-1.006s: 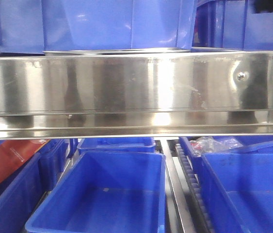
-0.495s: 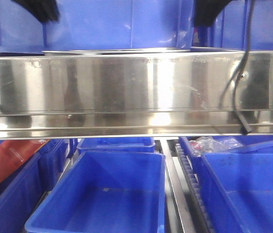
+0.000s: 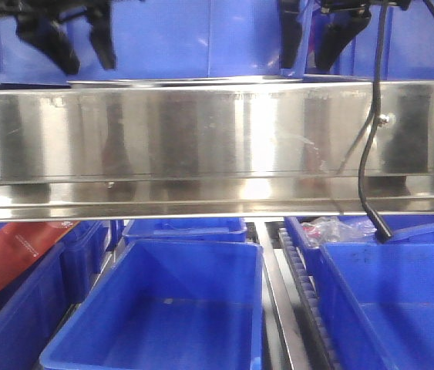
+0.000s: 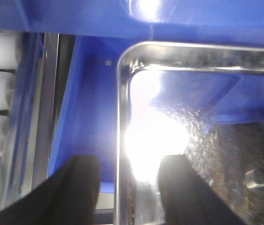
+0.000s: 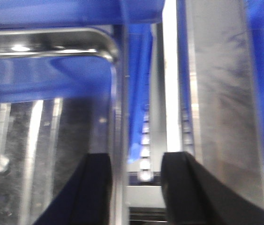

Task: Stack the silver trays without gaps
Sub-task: 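Raise both grippers up to the silver tray's side edges on the upper shelf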

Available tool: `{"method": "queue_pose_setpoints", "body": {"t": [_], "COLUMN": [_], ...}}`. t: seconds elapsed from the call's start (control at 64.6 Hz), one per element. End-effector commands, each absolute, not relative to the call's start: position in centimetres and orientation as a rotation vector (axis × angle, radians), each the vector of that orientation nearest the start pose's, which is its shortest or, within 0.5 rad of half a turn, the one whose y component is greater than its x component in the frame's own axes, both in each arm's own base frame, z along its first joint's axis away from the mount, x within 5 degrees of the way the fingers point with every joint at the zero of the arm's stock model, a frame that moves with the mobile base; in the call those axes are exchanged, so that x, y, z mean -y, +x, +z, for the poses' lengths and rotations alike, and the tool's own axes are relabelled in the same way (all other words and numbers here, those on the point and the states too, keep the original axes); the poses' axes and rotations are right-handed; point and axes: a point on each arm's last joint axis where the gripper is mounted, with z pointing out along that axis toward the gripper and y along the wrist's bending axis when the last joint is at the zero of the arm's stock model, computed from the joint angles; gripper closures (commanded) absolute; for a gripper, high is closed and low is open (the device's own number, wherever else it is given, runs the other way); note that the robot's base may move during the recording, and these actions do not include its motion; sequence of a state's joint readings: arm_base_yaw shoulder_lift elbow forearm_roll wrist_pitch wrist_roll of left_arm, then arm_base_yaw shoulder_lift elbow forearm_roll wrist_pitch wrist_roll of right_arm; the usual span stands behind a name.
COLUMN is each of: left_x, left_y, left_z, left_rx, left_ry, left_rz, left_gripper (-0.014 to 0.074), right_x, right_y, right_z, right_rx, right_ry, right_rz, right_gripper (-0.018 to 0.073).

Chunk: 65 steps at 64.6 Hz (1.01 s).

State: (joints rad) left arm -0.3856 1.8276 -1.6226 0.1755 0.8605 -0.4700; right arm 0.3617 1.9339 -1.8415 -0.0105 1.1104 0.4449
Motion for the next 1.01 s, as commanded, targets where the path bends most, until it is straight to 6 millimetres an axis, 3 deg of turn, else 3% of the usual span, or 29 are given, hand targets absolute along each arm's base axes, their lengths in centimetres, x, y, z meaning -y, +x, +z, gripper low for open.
{"method": "queue_pose_setpoints", "body": {"t": [0.0,0.217,0.851,0.991], "left_x": [14.7,14.8,14.9,14.8], "left_y": [38.8,39.5,39.9,39.9], "left_z": [30.3,29.0,27.9,27.9], "left_rx": [-2.521,-2.536,-2.552,-2.556], "left_ry": [-0.016,0.003,0.016,0.015], "left_rz": [-0.144,-0.105,-0.079,-0.076], "left_gripper": [0.034,0.034,0.0408,0.0408], "right_x": [-15.3,-15.6,-15.7,-15.7], "right_y": [40.4,41.1,41.5,41.5], "right_z": [31.0,29.2,28.8,28.7], "right_rx": [-2.695,-2.736,-2.718,-2.718], "right_ry": [0.11,0.112,0.111,0.111], "right_rz": [0.254,0.234,0.242,0.242], "right_gripper": [0.0367,0.0367,0.0367,0.0418]}}
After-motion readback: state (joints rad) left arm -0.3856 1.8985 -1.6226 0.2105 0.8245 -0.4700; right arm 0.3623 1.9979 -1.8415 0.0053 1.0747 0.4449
